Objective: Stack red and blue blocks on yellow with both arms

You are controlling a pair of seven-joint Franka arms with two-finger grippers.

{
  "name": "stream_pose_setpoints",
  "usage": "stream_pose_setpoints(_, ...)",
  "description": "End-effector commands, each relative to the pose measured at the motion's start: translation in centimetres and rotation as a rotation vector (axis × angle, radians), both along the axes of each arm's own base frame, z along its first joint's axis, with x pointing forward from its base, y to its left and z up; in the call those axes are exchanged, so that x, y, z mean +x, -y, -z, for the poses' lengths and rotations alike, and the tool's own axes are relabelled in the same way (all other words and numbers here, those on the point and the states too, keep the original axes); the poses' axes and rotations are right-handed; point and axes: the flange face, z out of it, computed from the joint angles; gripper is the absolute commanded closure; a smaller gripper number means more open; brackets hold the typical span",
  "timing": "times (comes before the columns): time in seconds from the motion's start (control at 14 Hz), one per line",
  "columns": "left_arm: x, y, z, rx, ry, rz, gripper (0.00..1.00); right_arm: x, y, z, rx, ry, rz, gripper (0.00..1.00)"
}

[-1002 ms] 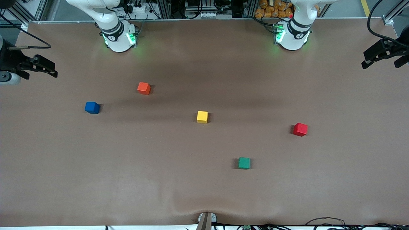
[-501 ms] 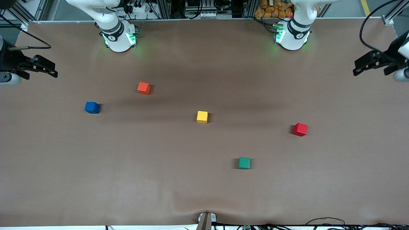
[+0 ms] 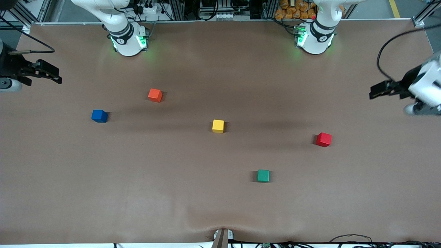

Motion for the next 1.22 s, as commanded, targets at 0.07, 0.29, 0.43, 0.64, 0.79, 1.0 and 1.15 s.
stream_pose_setpoints(0.07, 1.8, 2.1, 3.3, 0.006, -0.024, 0.057, 0.00, 0.1, 0.2, -0.3, -0.001, -0.005, 0.017, 0.00)
stream_pose_setpoints(0.29, 2.0, 2.6, 3.5, 0.006, -0.026, 0.068, 0.00, 0.1, 0.1, -0.2, -0.001, -0.009, 0.014, 0.00)
stream_pose_setpoints(0.43, 1.8, 2.9, 3.4, -0.006, -0.025, 0.071, 0.00, 0.1, 0.5, -0.1, -0.001, -0.012, 0.022, 0.00)
stream_pose_setpoints(0.64, 1.5, 3.0, 2.7, -0.005, -0.023, 0.073, 0.00, 0.1, 0.4, -0.2, 0.000, -0.011, 0.020, 0.00)
stream_pose_setpoints(0.79, 1.5, 2.8, 2.8, -0.006, -0.026, 0.068, 0.00, 0.2, 0.5, 0.0, 0.000, -0.014, 0.020, 0.00)
stream_pose_setpoints(1.0, 2.0, 3.6, 4.5, -0.010, -0.038, 0.062, 0.00, 0.1, 0.7, -0.1, 0.000, -0.014, 0.025, 0.00)
stream_pose_setpoints(1.15, 2.0, 4.6, 5.7, -0.003, -0.032, 0.078, 0.00, 0.1, 0.6, -0.1, 0.000, -0.014, 0.023, 0.00)
